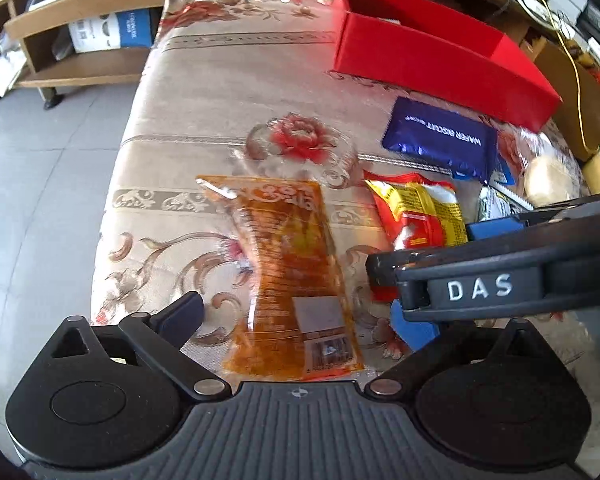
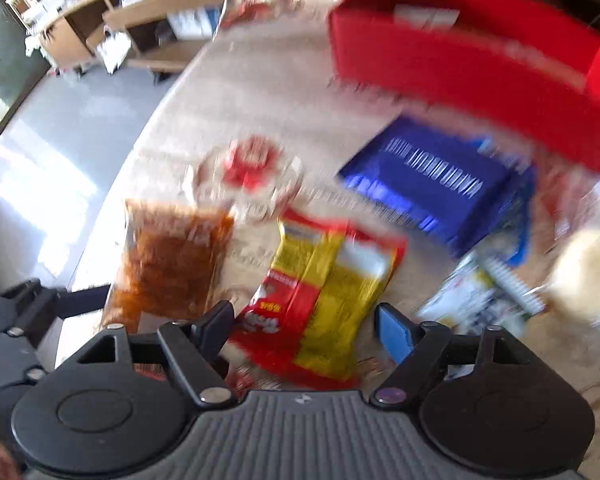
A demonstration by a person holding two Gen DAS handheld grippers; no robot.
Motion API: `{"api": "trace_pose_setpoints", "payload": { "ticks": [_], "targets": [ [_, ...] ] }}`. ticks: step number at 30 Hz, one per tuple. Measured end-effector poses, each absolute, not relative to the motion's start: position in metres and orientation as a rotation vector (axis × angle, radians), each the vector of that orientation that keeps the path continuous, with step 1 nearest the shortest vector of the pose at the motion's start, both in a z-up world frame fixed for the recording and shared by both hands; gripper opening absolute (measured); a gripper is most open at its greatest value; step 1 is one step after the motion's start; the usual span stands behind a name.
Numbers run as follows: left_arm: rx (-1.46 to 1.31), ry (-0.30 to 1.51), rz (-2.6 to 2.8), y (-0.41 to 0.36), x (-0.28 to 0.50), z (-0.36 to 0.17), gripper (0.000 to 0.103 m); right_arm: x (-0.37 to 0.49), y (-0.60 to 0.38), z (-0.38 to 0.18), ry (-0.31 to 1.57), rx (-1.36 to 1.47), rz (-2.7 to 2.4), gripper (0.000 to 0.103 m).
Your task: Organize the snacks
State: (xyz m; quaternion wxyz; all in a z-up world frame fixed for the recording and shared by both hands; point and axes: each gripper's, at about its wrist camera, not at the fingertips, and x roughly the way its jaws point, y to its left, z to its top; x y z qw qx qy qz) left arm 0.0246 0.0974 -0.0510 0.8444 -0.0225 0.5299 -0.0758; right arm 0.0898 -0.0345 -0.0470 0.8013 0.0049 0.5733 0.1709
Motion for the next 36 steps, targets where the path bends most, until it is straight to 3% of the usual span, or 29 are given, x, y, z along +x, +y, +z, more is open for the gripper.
{"api": "trace_pose_setpoints", "payload": {
  "ticks": [2, 4, 7, 13, 26, 29, 30, 36],
  "targets": [
    [-0.070, 1.113, -0.158, 0.104, 0.023, -0.051, 0.101, 0.089, -0.028, -0.046, 1.208, -0.057, 0.364, 0.072],
    [-0.097, 1.107, -0.166, 0.108, 0.022, -0.050, 0.101, 0.090, -0.030, -0.044, 1.206, -0.084, 0.361, 0.058],
    [-0.096, 1.109, -0.178, 0.106, 0.024, -0.051, 0.102, 0.088, -0.040, -0.041, 1.210, -0.096, 0.384, 0.053],
    [0.053, 1.103, -0.138, 0.084, 0.028, -0.058, 0.103, 0.077, -0.052, -0.030, 1.163, -0.121, 0.401, 0.053],
    [0.055, 1.103, 0.032, 0.067, 0.067, -0.061, 0.103, 0.087, -0.090, -0.021, 1.114, 0.008, 0.454, 0.053],
    [0.067, 1.096, 0.000, 0.060, 0.064, -0.055, 0.085, 0.090, -0.096, -0.020, 1.110, 0.023, 0.466, 0.053],
    [0.089, 1.089, -0.020, 0.055, 0.061, -0.052, 0.071, 0.090, -0.099, -0.019, 1.104, 0.030, 0.470, 0.053],
    [0.018, 1.102, -0.113, 0.049, 0.052, -0.047, 0.056, 0.091, -0.115, -0.012, 1.081, 0.069, 0.475, 0.053]
  ]
}}
